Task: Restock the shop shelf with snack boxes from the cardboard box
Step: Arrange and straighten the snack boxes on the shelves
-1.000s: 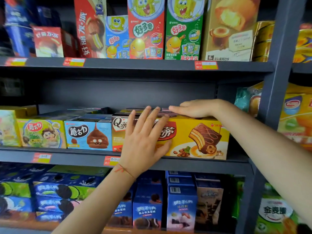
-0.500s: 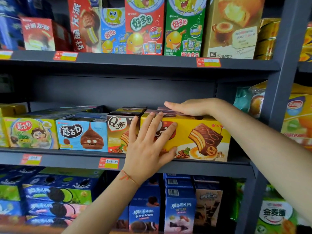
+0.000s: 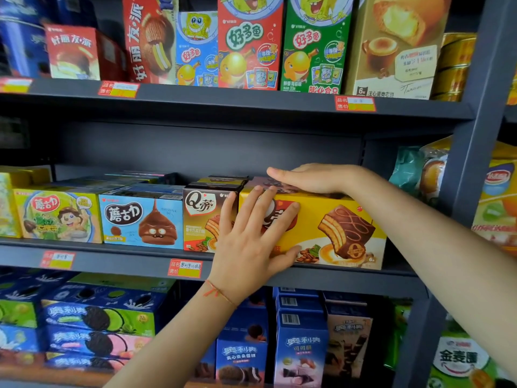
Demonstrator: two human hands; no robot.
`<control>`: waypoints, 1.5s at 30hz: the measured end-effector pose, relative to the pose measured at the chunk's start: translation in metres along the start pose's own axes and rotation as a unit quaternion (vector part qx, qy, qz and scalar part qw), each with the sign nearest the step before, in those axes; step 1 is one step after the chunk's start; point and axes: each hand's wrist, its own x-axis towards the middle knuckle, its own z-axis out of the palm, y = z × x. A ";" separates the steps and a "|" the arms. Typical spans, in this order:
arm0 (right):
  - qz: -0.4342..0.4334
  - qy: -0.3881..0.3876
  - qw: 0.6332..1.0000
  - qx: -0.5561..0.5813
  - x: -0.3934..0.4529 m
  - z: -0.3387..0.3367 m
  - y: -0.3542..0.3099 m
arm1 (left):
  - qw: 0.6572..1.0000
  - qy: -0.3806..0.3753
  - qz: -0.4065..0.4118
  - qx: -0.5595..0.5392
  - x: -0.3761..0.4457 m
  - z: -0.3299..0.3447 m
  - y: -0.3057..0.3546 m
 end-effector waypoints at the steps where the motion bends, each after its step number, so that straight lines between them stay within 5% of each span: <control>1: -0.002 0.000 1.000 0.000 -0.001 0.000 0.000 | 1.000 -0.002 0.001 0.001 0.000 0.000 0.000; 19: -0.035 0.015 0.999 0.014 -0.025 0.002 0.004 | 1.000 -0.018 0.013 0.009 0.000 -0.002 0.000; 24: -0.149 0.197 0.961 0.123 -0.057 0.015 0.013 | 0.999 0.032 0.008 -0.038 -0.008 -0.009 0.007; 27: -0.260 0.379 0.882 0.102 -0.090 0.054 0.019 | 0.991 0.094 -0.001 -0.097 -0.038 -0.021 0.022; 30: -0.309 0.449 0.833 0.091 -0.121 0.120 0.025 | 0.987 0.033 0.014 -0.154 -0.078 -0.023 0.037; 38: -0.141 0.375 0.916 0.007 -0.133 0.243 0.081 | 0.952 -0.242 -0.095 -0.163 -0.128 0.007 0.053; 41: -0.050 0.202 0.977 -0.057 -0.127 0.243 0.097 | 0.915 -0.378 -0.048 -0.132 -0.109 0.014 0.060; 45: -0.004 0.095 0.988 -0.124 -0.106 0.227 0.114 | 0.883 -0.463 0.000 -0.070 -0.081 0.030 0.071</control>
